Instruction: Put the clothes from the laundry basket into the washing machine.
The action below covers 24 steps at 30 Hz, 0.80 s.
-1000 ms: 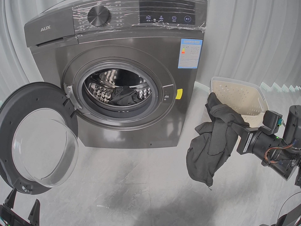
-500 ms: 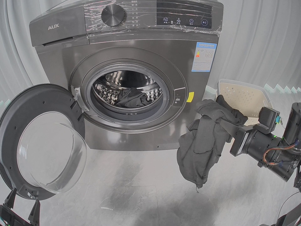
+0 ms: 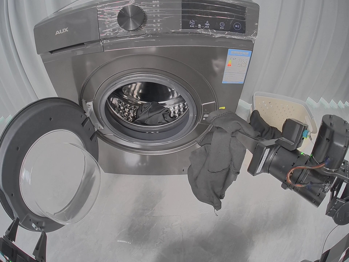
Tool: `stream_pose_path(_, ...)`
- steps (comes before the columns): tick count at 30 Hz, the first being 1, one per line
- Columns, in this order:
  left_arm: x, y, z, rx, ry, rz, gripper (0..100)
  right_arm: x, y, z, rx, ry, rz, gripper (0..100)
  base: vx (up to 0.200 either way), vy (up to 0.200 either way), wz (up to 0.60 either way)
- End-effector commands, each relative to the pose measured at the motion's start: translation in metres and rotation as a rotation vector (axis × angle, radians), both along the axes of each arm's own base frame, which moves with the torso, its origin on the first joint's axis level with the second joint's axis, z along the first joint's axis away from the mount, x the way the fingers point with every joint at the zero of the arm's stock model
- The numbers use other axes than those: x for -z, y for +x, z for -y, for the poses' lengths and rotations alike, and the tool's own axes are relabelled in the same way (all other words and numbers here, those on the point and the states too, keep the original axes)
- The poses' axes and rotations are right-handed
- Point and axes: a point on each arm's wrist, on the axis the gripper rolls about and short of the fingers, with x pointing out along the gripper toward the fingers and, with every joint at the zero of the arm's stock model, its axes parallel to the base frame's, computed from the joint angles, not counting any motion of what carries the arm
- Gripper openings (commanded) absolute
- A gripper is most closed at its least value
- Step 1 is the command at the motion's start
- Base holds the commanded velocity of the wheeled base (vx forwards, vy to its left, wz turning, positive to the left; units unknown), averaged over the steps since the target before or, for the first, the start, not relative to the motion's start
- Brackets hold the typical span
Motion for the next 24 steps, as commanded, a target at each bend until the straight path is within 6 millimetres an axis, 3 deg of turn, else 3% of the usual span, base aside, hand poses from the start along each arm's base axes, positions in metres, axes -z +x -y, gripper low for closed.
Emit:
stream_pose_path(1, 0.005, 0.0, 0.0, 0.002, 0.0, 0.001, 100, 0.005, 0.003, -0.004, -0.001, -0.014, -0.014, 0, 0.0, 0.0, 0.0)
stream_pose_path(17, 0.005, 0.0, 0.0, 0.005, 0.008, 0.001, 100, 0.012, 0.01, -0.011, -0.005, -0.031, -0.031, 0, 0.0, 0.0, 0.0)
stream_pose_path(24, 0.005, 0.0, 0.0, 0.008, 0.007, -0.001, 100, 0.013, 0.011, -0.016, -0.011, -0.034, -0.033, 0, 0.0, 0.2, 0.0)
